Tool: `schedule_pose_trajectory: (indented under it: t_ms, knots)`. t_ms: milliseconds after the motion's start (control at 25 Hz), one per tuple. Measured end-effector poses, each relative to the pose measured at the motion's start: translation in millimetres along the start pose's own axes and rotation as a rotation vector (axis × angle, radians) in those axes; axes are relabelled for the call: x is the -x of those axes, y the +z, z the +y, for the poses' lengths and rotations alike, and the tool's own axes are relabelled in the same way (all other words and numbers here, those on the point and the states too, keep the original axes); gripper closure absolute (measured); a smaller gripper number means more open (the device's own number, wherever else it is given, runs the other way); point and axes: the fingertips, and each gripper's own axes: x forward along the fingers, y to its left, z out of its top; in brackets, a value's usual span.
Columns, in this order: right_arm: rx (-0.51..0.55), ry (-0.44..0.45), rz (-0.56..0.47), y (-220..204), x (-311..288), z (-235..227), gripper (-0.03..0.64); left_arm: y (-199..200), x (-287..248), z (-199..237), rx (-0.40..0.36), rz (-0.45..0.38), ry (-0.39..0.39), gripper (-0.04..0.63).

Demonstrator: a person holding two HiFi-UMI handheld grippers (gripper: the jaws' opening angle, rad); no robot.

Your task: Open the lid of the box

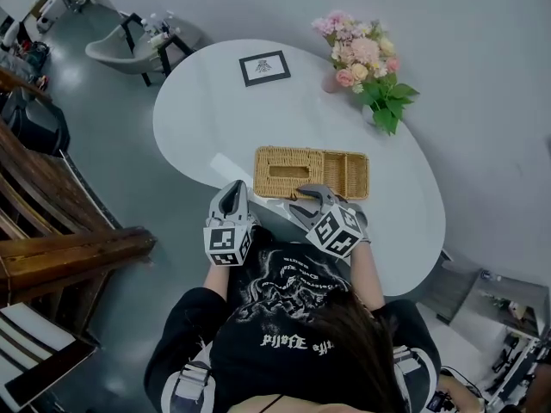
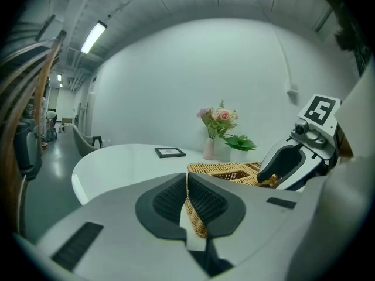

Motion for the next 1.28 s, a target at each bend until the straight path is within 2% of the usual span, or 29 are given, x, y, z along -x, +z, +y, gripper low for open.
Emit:
schedule_pose_trajectory:
  t_ms: [120,200,480,880,1280]
  knots:
    - [0.02,-0.021,-0.002,5,1,-6,0.552,0,-6,6,0.002,-0.003,-0.007,0.569]
    - [0.044,-0.018,0.007,6,1,-8,0.577,2,-9,8,0.002,-0.008,-0.011,0.571]
    - [0.076,0.046,0.028,9,-3,-8,0.578,7,-20,17,0.008,-0.016,-0.001,0.571]
    - [0.06,0.126,0.033,12,0,-8,0.581,12,-32,15,-0.01,0.003,-0.016,0.571]
    - [0.076,0.103,0.043,26,14,-16,0.581,13,-41,19,-0.036,0.019,-0.05,0.569]
